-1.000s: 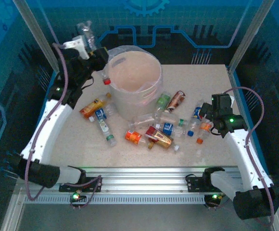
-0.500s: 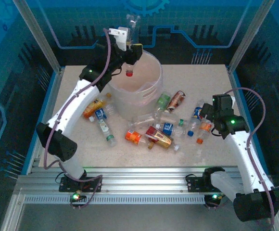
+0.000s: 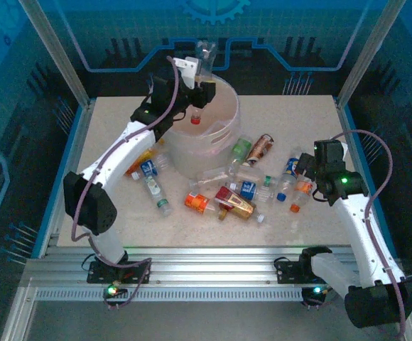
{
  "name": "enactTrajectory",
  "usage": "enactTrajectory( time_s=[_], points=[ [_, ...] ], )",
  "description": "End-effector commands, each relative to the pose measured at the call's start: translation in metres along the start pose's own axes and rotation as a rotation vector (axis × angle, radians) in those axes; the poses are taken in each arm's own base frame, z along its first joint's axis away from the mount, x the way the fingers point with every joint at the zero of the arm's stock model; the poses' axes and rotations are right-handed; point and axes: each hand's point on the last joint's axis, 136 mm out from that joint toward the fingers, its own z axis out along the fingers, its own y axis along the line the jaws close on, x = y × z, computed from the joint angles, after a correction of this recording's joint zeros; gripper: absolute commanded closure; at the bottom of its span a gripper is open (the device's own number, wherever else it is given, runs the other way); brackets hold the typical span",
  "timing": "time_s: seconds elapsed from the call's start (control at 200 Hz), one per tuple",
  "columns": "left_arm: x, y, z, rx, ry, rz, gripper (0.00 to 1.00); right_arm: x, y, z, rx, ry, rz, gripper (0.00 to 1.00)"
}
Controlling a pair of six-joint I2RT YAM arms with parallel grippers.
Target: Put the plastic bottles in the bin
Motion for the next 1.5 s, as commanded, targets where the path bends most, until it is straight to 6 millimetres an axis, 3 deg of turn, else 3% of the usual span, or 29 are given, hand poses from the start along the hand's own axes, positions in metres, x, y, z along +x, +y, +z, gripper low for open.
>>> enactTrajectory(
  time_s=[0.0,0.59,0.895,1.226,1.496],
  points=[
    [0.012,-0.003,0.009,0.021,0.011,-0.009,0.61,-0.006,-0.001,-0.007,-0.001,-0.003,0.013,0.00],
    [0.082,0.011,0.030,-0.006,0.160,-0.016,0.60,-0.002,-0.005,-0.003,0.007,0.025,0.029,0.00],
    [0.104,0.017,0.031,-0.024,0.216,-0.019,0.57,-0.001,-0.005,0.000,-0.002,0.034,0.043,0.00],
    [0.120,0.019,0.037,-0.031,0.254,-0.033,0.41,0.002,-0.007,0.004,0.006,0.042,0.047,0.00],
    [0.120,0.021,0.039,-0.037,0.257,-0.034,0.27,0.013,-0.012,0.018,0.016,0.083,0.076,0.00]
  ],
)
